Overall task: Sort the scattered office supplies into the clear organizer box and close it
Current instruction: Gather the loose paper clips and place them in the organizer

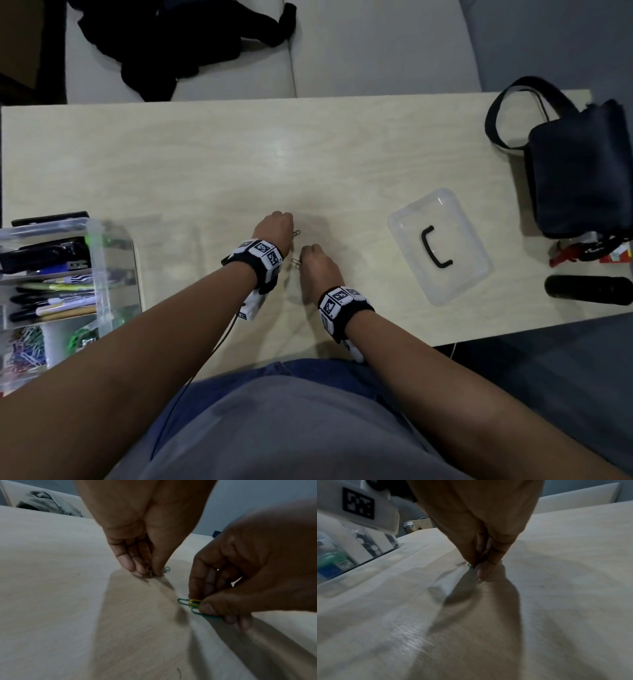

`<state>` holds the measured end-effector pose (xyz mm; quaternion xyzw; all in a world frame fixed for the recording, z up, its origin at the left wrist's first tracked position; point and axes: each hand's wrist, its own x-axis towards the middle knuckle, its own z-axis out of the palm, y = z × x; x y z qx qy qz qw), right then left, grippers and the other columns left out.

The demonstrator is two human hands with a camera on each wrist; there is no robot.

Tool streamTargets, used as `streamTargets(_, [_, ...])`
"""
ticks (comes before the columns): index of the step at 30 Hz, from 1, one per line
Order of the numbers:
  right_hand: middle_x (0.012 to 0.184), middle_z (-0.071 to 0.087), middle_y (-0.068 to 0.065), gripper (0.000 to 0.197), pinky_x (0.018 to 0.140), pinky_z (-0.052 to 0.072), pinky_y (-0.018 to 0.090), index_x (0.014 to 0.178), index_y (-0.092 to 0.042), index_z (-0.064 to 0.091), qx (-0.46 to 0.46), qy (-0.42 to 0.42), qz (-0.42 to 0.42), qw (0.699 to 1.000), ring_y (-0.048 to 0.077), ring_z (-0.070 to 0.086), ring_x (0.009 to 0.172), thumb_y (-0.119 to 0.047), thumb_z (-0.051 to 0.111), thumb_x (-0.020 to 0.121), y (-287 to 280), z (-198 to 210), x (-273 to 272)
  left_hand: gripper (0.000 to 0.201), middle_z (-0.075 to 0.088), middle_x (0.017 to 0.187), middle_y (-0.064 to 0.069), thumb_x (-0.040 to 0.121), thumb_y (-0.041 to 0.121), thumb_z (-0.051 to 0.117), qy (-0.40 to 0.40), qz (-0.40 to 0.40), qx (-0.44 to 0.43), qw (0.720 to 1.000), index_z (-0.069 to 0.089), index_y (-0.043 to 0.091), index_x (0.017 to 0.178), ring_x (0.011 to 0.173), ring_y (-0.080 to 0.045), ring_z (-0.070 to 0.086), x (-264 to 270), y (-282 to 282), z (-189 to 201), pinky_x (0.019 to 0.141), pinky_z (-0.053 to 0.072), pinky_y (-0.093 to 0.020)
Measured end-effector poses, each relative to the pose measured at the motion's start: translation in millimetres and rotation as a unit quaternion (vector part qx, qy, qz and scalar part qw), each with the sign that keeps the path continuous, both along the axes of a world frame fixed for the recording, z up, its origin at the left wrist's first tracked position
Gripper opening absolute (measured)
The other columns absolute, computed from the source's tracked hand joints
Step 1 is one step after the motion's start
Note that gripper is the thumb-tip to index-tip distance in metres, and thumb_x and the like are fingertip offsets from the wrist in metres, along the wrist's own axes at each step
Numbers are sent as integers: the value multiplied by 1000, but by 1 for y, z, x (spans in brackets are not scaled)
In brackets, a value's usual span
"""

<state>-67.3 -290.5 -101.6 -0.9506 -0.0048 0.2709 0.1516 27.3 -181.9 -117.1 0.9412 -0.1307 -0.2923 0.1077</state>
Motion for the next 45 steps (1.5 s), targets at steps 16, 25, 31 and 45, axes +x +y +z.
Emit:
streamTargets(16, [102, 64, 21, 14, 69, 46, 42, 101, -3, 53, 25, -7, 18, 999, 41, 62, 89, -7, 56, 88, 0, 13, 9, 16, 59, 109, -22, 95, 13, 49, 24, 62, 8, 998, 56, 0, 101, 101, -40, 56, -42, 28, 2, 76, 39, -38])
streamTargets(25, [85, 67, 7, 11, 73, 53, 38, 85, -16, 57, 109, -13, -107, 988, 31, 61, 83, -9, 55, 78, -11, 31, 12, 17, 66, 101, -19, 92, 13, 50, 4, 120, -13, 993, 62, 2, 98, 94, -38, 60, -53, 52, 36, 71, 45, -36])
streamTargets(31, [78, 66, 0, 14, 70, 55, 38, 78, -20, 58, 178, -40, -127, 975, 23, 62, 74, -7, 57, 75, 13, 54, 13, 19, 67, 94, -19, 90, 13, 47, -32, 185, -59, 980, 62, 3, 93, 88, -39, 60, -70, 81, 61, 68, 45, -36])
streamTargets(45, [72, 64, 5, 9, 52, 56, 45, 85, -14, 58, 327, -99, -28, 939, 28, 64, 60, -6, 58, 80, 137, 110, 18, 10, 69, 81, -14, 83, 12, 57, -123, 335, -123, 926, 63, 7, 77, 84, -35, 62, -96, 186, 127, 73, 52, -37])
